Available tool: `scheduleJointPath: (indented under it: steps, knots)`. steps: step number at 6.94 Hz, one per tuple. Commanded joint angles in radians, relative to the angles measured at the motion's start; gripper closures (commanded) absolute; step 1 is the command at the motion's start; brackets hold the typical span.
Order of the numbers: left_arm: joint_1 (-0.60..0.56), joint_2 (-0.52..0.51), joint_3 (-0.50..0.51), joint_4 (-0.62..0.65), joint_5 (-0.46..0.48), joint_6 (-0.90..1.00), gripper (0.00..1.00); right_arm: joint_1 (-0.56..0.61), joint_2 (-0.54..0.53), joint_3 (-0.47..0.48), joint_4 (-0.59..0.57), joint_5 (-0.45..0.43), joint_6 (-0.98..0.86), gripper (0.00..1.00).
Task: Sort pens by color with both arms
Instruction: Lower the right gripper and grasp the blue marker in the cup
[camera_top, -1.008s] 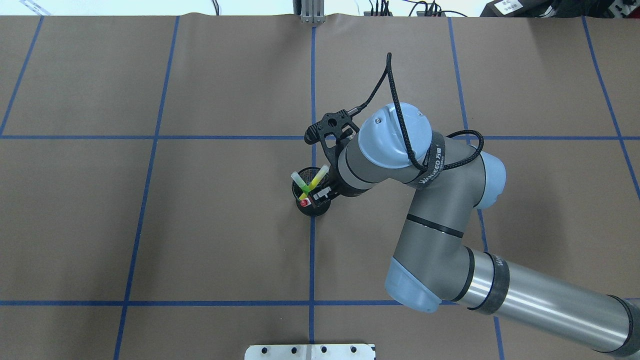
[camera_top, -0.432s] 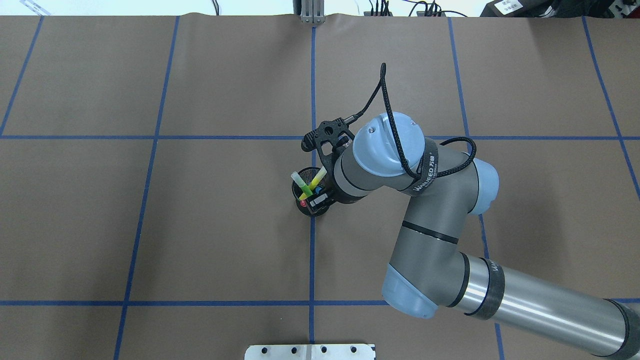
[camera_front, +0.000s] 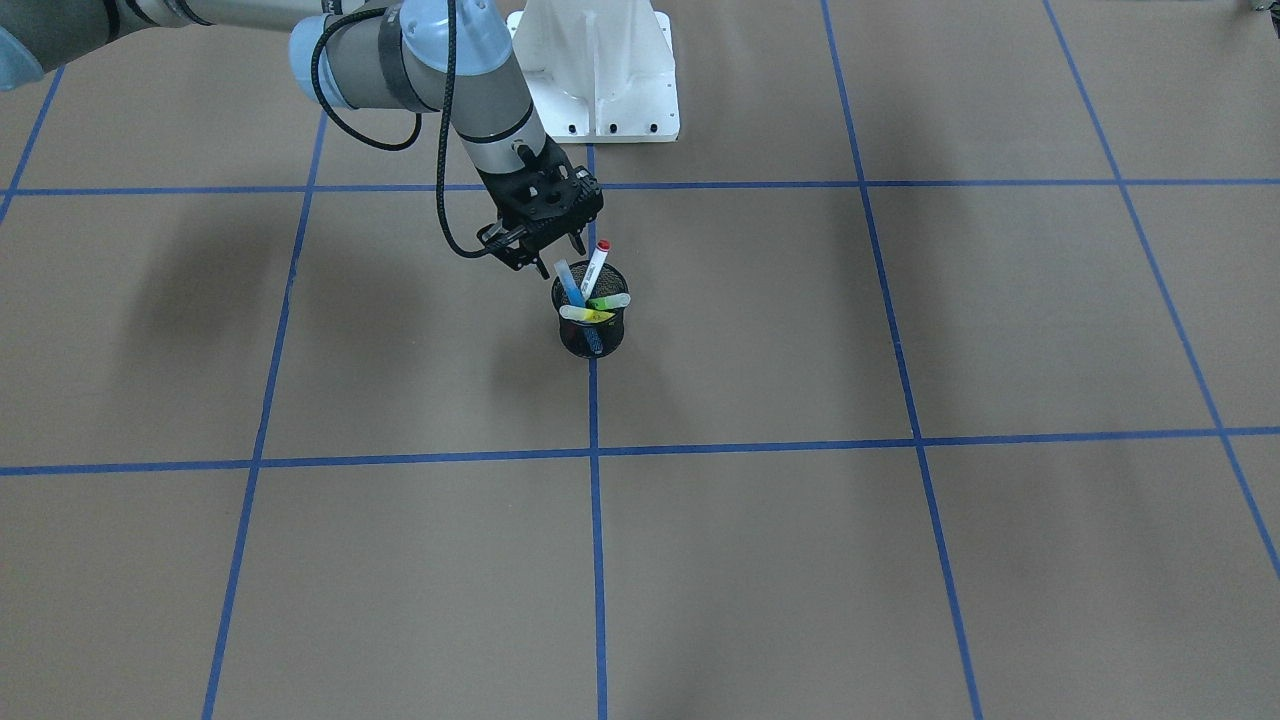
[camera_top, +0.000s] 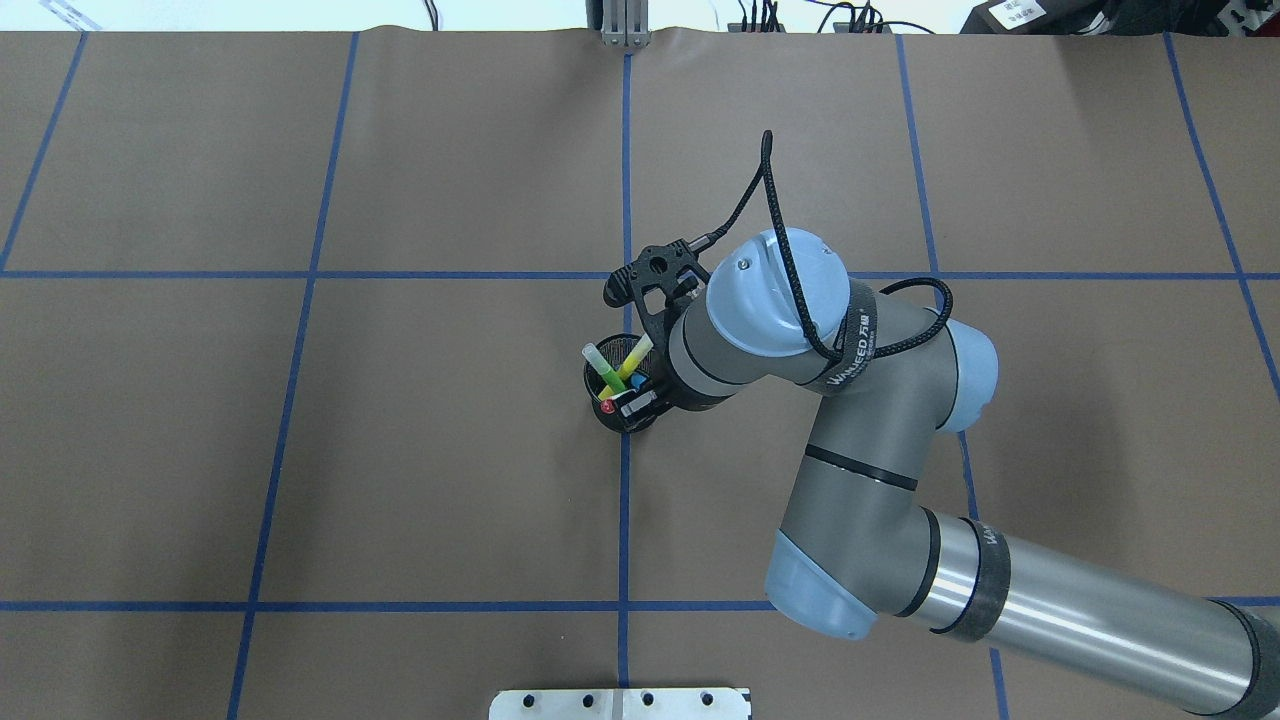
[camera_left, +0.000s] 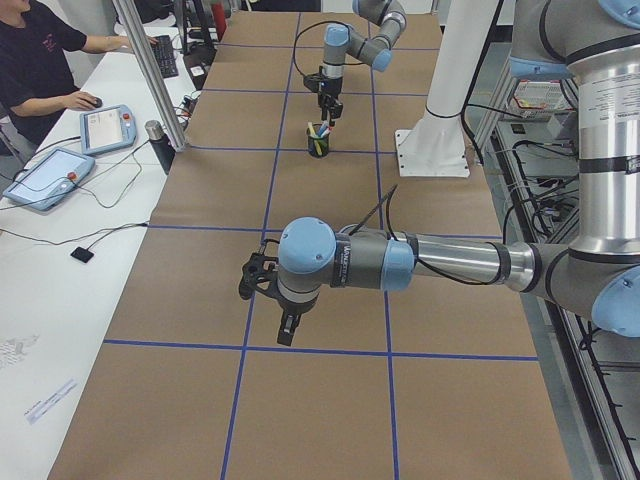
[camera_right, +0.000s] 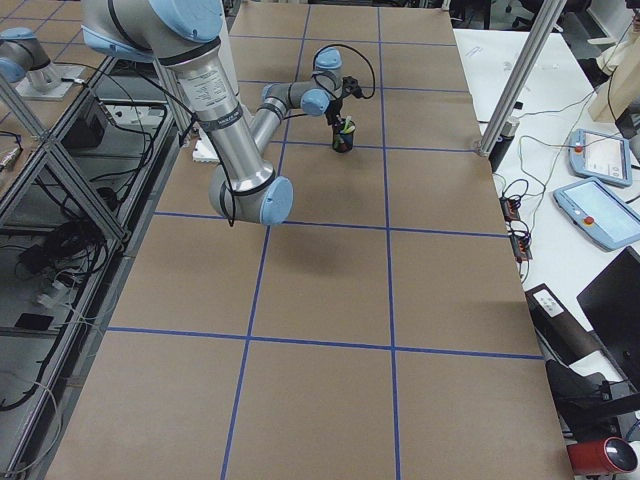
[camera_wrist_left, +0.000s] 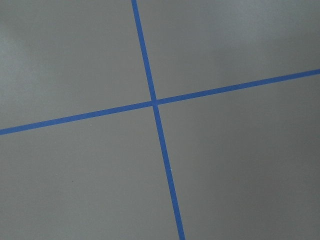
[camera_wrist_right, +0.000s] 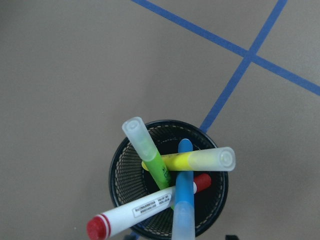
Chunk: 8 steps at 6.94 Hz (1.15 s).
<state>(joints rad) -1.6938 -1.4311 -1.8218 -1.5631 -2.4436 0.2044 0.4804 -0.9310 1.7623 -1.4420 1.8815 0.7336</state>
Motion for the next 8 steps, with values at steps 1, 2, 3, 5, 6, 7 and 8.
scheduleJointPath:
  steps: [1,2,3,5,6,7,8]
  knots:
    - [0.000,0.001,-0.001,0.000,0.000,0.000,0.01,0.001,0.003,-0.001,0.000,-0.002,0.001,0.49]
    - [-0.001,0.001,-0.002,0.000,0.000,0.000,0.01,0.001,0.003,-0.001,0.000,-0.002,0.001,0.49]
    - [-0.001,0.001,-0.002,0.000,0.000,0.001,0.01,0.003,0.003,-0.006,0.000,-0.004,0.000,0.49]
    - [0.000,0.003,-0.005,0.000,0.000,0.001,0.01,0.007,0.007,-0.014,0.000,-0.004,0.000,0.49]
    - [0.000,0.003,-0.007,0.000,-0.002,0.001,0.01,0.007,0.012,-0.018,0.000,-0.004,0.006,0.54]
    - [-0.001,0.003,-0.007,0.000,-0.002,0.000,0.01,0.007,0.012,-0.018,0.000,-0.004,0.007,0.57]
    - [0.000,0.003,-0.007,0.000,-0.002,0.000,0.01,0.007,0.014,-0.020,0.000,-0.004,0.007,0.60]
